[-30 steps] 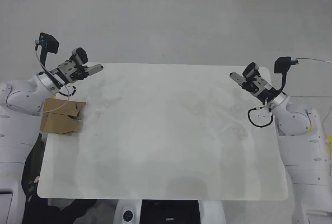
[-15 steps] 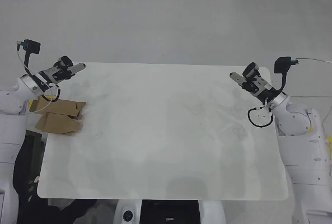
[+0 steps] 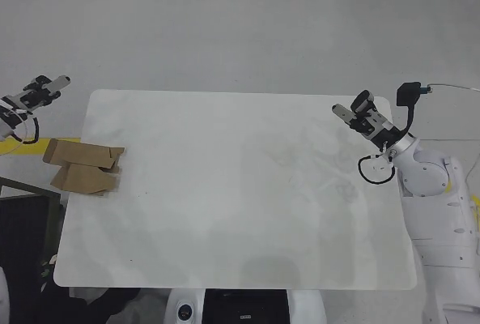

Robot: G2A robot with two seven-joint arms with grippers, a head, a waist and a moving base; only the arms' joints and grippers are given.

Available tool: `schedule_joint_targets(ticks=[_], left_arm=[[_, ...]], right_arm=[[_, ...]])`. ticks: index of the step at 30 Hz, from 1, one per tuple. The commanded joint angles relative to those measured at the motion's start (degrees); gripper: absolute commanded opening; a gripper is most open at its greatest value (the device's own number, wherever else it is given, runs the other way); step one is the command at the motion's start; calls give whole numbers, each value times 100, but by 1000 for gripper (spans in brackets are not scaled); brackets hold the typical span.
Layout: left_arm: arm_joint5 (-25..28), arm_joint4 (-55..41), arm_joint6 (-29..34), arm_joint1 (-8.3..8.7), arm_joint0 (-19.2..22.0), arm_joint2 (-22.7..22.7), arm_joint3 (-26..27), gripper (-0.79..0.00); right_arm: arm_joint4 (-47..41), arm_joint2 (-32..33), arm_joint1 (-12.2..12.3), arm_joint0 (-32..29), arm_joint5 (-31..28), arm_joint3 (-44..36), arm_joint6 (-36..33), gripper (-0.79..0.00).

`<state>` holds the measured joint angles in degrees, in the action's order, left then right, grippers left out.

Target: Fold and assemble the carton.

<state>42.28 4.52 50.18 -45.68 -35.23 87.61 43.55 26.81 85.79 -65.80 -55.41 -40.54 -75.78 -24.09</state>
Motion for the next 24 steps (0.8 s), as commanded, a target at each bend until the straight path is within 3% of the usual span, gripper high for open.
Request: schedule_joint_targets(ticks=[1, 13, 24], left_arm=[[33, 6, 59, 39, 101, 51, -169, 0], [170, 646, 58, 186, 529, -53, -1269, 0], [77, 1347, -595, 193, 690, -374, -2265, 0]], right_arm=[[0, 0, 0, 0, 0, 0, 0, 0], [0, 0, 0, 0, 0, 0, 0, 0], [0, 0, 0, 0, 0, 0, 0, 0]])
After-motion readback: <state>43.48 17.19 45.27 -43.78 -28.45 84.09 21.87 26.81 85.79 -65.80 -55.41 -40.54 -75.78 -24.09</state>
